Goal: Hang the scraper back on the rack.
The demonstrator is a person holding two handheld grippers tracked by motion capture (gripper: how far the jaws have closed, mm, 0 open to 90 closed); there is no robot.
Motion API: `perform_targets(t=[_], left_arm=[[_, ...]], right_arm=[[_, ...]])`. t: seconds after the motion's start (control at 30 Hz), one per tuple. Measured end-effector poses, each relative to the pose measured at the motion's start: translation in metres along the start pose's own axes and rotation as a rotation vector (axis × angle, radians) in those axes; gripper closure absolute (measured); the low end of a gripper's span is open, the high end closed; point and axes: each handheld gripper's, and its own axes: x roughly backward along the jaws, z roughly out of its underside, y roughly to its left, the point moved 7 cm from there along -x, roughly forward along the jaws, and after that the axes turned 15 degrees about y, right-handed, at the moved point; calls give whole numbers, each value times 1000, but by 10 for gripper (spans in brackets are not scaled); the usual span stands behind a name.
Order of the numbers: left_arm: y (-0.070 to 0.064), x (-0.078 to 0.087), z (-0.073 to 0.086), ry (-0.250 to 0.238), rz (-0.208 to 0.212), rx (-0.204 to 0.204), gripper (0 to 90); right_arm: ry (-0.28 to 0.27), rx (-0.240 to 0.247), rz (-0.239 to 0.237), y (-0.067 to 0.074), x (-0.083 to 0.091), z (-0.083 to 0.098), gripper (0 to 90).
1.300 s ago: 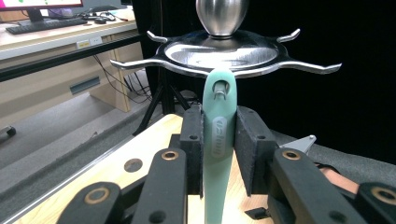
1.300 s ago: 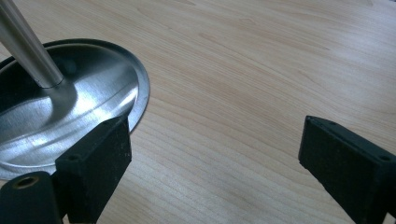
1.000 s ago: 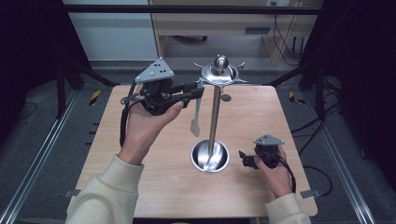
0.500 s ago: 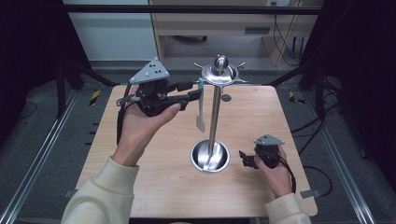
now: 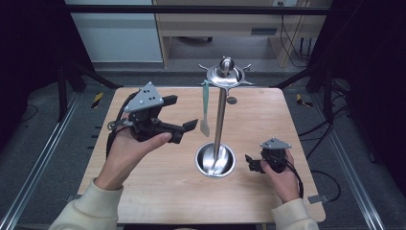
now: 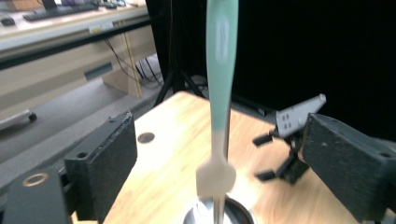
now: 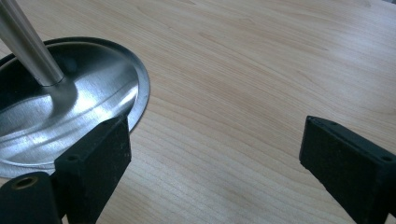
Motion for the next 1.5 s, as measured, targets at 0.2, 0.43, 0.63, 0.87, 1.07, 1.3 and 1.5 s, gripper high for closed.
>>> perform_targets(t=[0.2,0.43,0.63,0.87,1.07,1.3,1.5], left_arm=[[-2,-1,23,36,3,-11,68],[-5,-11,51,81,6,-23,54],[-11,-24,75,119,35,-31,44],[-18,-41,101,186,32,-57,40],[-21,-56,126,243,47,-58,40],[-24,-70,150,291,63,-44,40],[-21,-78,168,319,70,-17,40]], right_arm=[[0,-1,2,0,0,0,93],[-2,-2,5,0,0,0,93],[1,-2,6,0,0,1,95],[1,-2,4,0,1,1,92],[7,1,-2,1,0,1,96],[8,3,-1,1,0,1,97],[8,4,0,1,0,1,97]])
